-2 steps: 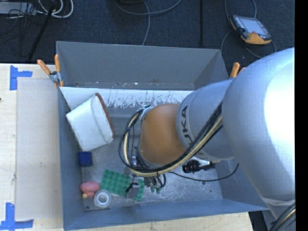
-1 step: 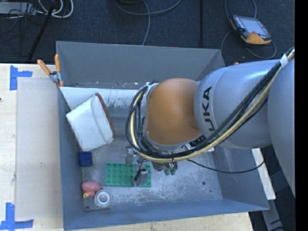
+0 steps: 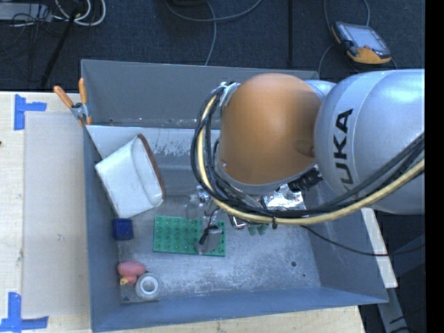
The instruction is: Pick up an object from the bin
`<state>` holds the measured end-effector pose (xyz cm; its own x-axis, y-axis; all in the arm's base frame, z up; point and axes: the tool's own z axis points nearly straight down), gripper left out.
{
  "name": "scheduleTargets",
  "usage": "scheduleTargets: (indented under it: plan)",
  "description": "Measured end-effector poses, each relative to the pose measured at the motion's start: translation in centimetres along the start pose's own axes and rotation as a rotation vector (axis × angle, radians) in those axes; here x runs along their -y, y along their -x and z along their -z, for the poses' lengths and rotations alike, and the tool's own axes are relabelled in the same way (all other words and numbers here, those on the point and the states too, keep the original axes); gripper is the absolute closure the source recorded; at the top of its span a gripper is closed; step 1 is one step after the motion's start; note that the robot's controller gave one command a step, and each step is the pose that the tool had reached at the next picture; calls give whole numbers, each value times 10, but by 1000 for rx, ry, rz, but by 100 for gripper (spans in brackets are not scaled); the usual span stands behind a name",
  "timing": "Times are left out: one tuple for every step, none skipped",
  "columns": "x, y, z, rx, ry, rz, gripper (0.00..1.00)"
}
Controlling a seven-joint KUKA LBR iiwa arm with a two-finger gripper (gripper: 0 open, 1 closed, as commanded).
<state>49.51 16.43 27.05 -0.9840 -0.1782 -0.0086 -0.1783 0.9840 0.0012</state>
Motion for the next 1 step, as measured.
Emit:
scheduleTargets:
  plan:
    - [54,-25,-11,-12,-1,172,100]
